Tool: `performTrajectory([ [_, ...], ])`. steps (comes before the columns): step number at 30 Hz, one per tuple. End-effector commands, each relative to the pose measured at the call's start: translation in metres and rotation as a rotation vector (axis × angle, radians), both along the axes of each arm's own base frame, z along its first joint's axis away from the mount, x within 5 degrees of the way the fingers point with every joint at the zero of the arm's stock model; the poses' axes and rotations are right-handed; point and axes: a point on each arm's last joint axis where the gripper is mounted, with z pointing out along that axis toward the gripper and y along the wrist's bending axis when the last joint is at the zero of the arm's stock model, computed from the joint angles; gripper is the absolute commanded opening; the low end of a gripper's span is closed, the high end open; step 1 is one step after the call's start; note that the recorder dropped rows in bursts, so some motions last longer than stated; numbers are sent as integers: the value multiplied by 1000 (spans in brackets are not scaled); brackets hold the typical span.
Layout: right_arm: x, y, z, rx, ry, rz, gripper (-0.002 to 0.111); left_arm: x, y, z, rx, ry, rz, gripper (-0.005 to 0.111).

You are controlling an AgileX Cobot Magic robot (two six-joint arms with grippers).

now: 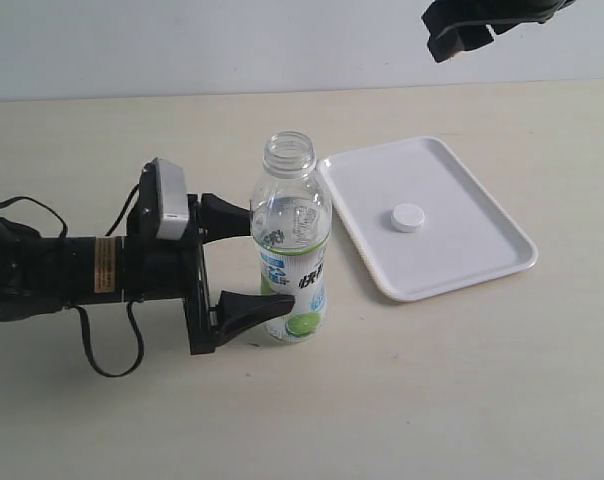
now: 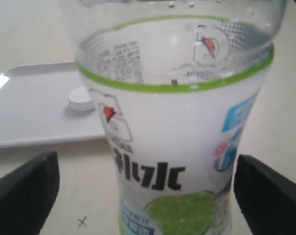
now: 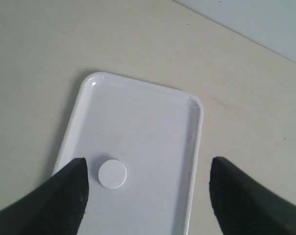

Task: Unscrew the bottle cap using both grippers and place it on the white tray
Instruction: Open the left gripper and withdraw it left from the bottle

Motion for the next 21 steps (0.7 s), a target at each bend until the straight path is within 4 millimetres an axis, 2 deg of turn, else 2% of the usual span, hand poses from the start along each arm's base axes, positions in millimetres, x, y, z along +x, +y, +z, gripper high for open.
performTrajectory([
  [1,0,-3,7,-5,-25,-9,67,0,13,6,-1,37,-25,92],
  [9,-4,-3,15,0,-56,-9,67,10,40,13,-21,114,26,92],
  [14,-9,-4,23,-6,-74,-8,67,13,66,20,-10,152,41,92],
  [16,-13,-5,28,-3,-82,-10,66,15,75,24,-31,264,80,92],
  [18,-20,-6,38,4,-110,-21,59,12,75,24,-36,362,78,92],
  [21,-38,-13,64,-7,-181,-70,39,6,74,21,0,368,14,92],
])
